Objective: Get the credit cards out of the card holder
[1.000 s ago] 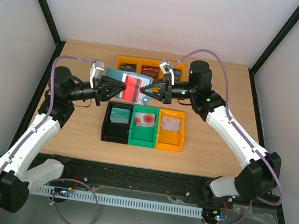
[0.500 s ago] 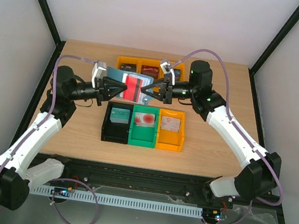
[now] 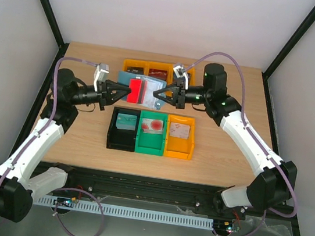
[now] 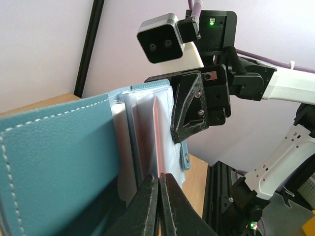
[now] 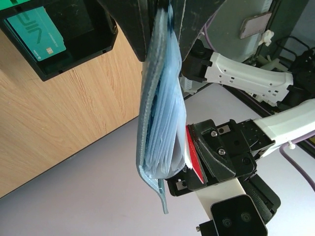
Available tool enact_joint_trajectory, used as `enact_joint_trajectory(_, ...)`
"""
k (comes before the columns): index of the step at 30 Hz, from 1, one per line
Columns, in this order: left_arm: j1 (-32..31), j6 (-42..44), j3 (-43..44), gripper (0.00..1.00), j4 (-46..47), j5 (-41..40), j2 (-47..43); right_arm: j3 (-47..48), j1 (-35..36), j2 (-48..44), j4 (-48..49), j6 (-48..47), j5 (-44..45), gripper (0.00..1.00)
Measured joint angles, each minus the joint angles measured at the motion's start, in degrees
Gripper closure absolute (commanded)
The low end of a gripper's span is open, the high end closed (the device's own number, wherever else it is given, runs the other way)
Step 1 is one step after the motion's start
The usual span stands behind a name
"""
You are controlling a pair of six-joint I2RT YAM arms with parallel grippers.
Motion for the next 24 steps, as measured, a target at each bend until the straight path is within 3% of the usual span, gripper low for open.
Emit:
enact_joint_trajectory(8,2.36,5.9,0.42,0.98,-3.78,-3.02,-1.03,-0.59,-4.31,-1.79,-1.33,-0.17,1.46,0.98)
enact_joint_trajectory(12,2.97,16.98,2.4,0.98,-9.57,-8.59,-1.7,-2.47,-11.54,-4.26,-0.31,2.82,3.48,0.98)
enact_joint_trajectory(15,-0.24,33.22,3.32,0.98,-16.65,-17.4,-3.3,-3.87,-14.67,-5.11,1.18,5.31,5.01,0.98)
enact_joint_trajectory(18,-8.7,54.38,0.7,0.98,-19.41,-31.93,-6.58,-4.83,-15.8,-5.35,3.06,7.78,5.95,0.98)
enact_joint_trajectory(21,-15.52,76.72,-9.2,0.98,-13.94,-44.48,-13.03,-4.96,-16.31,-5.35,4.61,9.55,6.27,0.98)
enact_joint_trajectory(24,-16.7,96.67,-19.37,0.98,-5.44,-51.19,-17.57,-4.96,-16.44,-5.38,6.36,11.13,6.23,0.98)
